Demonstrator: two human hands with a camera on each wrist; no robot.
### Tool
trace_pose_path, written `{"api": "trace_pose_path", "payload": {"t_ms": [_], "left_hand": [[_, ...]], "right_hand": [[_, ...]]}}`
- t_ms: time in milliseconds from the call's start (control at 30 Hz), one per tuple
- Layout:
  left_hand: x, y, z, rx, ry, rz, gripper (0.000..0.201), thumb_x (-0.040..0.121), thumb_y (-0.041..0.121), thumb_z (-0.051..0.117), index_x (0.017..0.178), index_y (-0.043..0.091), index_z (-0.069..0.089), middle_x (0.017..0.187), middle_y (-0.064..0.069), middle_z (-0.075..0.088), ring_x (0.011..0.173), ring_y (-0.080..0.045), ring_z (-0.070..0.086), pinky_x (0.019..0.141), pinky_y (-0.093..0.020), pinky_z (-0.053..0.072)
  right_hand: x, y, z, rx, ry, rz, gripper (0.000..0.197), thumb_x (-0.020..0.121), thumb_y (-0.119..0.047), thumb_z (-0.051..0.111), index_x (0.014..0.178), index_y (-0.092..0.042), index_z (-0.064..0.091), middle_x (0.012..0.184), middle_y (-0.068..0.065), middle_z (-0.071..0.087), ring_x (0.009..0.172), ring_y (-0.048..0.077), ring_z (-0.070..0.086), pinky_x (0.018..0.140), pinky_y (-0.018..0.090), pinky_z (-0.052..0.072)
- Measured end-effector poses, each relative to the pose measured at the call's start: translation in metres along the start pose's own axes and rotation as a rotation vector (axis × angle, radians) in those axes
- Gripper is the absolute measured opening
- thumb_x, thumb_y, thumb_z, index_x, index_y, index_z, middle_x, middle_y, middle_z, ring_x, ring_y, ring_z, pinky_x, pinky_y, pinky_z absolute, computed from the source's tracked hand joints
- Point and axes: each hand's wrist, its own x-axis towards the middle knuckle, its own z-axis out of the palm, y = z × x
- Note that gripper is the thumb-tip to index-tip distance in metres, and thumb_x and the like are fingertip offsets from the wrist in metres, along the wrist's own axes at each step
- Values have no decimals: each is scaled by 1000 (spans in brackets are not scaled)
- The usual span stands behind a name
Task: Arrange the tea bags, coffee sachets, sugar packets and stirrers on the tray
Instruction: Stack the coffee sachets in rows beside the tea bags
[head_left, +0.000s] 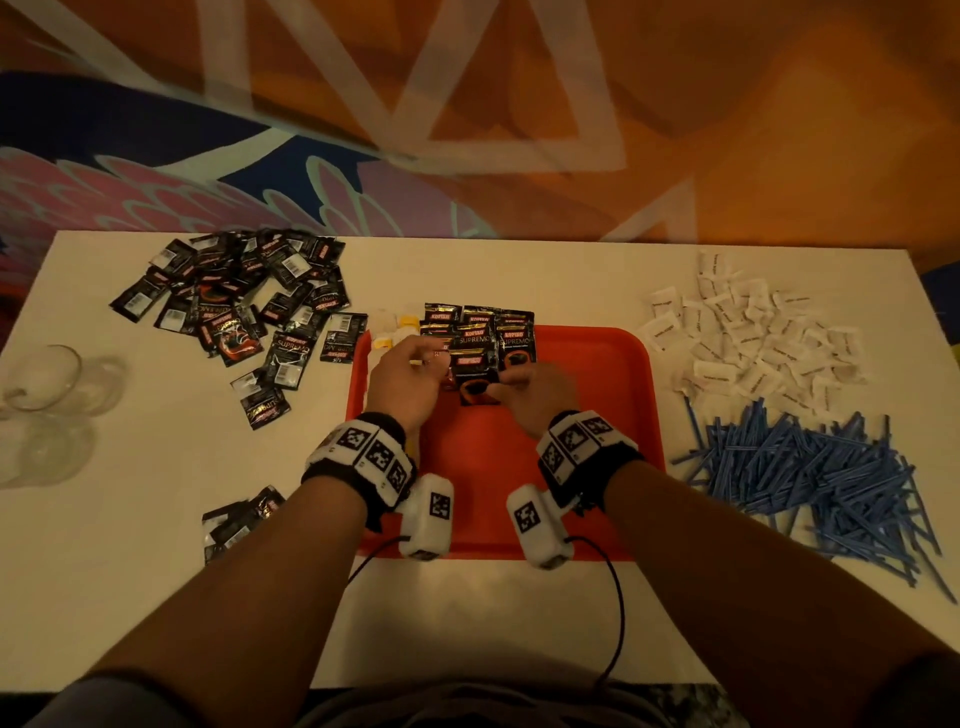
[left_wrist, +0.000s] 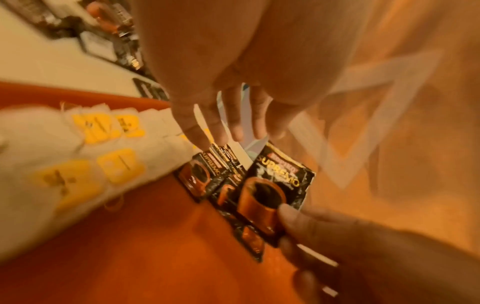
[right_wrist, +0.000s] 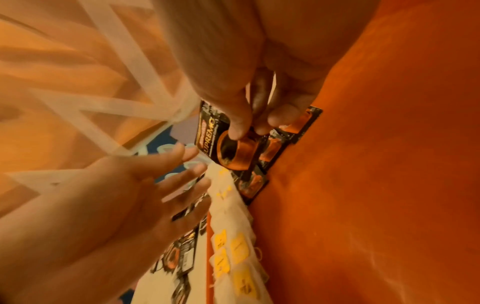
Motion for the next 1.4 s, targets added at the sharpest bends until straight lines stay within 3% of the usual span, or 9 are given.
{"api": "trace_pose_path", "payload": {"t_ms": [133, 233, 300, 567, 700, 833, 1100, 1267, 1400], "left_hand": [[6, -6, -7, 538, -236, 79, 49, 95, 7, 54, 143, 17, 51, 147, -7, 43, 134, -25, 45, 107, -28, 34], [11, -11, -6, 731, -375, 98, 66, 89, 4, 54, 151, 22, 40, 160, 0, 26, 138, -26, 41, 108, -37, 42], [12, -11, -4, 819, -425, 108, 70, 89, 7, 55, 154, 23, 34, 164, 1, 16, 137, -28, 43, 106, -38, 44], [19, -25, -3, 928, -464, 121, 75, 89, 12, 59, 156, 25, 28, 166, 0, 7, 126, -31, 53, 94, -37, 50], [22, -26, -3, 909, -461, 107, 74, 89, 13, 60, 156, 26, 29, 165, 1, 7, 124, -30, 54, 93, -37, 51], [21, -24, -4, 894, -464, 103, 70, 89, 14, 60, 154, 25, 34, 164, 2, 9, 122, -30, 54, 91, -36, 51], [19, -22, -6, 848, -436, 133, 61, 88, 12, 61, 146, 21, 46, 162, 2, 16, 122, -30, 55, 91, -33, 50], [18, -24, -9, 746, -367, 189, 57, 85, 5, 58, 139, 22, 55, 158, 3, 24, 122, -27, 53, 78, -25, 41], [16, -26, -15, 708, -307, 207, 56, 86, 1, 56, 139, 20, 55, 152, 1, 31, 121, -27, 53, 86, -30, 48]], "right_hand": [[25, 5, 1, -65, 15, 123, 19, 92, -25, 64, 103, -10, 69, 109, 0, 67, 98, 16, 62, 82, 24, 53], [40, 5, 5, -56, 47, 183, 15, 86, -28, 72, 93, -18, 64, 98, -7, 61, 75, 1, 52, 45, 7, 39], [49, 8, 10, -13, 57, 218, 18, 80, -26, 78, 85, -17, 64, 86, -6, 60, 72, 5, 54, 38, 7, 33], [69, 4, 15, 27, 59, 274, 18, 79, -18, 79, 88, -12, 65, 76, -7, 50, 77, 8, 54, 71, 24, 53], [74, 3, 20, 16, 82, 300, 19, 83, -18, 76, 98, -12, 66, 96, 0, 60, 69, 4, 52, 54, 15, 44], [76, 2, 20, -8, 78, 292, 21, 83, -21, 76, 97, -12, 64, 89, -2, 56, 75, 9, 54, 69, 23, 54], [75, 3, 19, -65, 76, 266, 22, 85, -22, 74, 99, -8, 66, 92, 2, 58, 71, 8, 54, 65, 21, 52], [71, 4, 17, -48, 91, 276, 25, 84, -22, 75, 103, -9, 65, 100, 1, 48, 86, 15, 51, 76, 24, 53], [66, 7, 15, -29, 98, 253, 21, 84, -21, 75, 99, -11, 63, 102, 0, 54, 80, 12, 54, 77, 30, 58]]}}
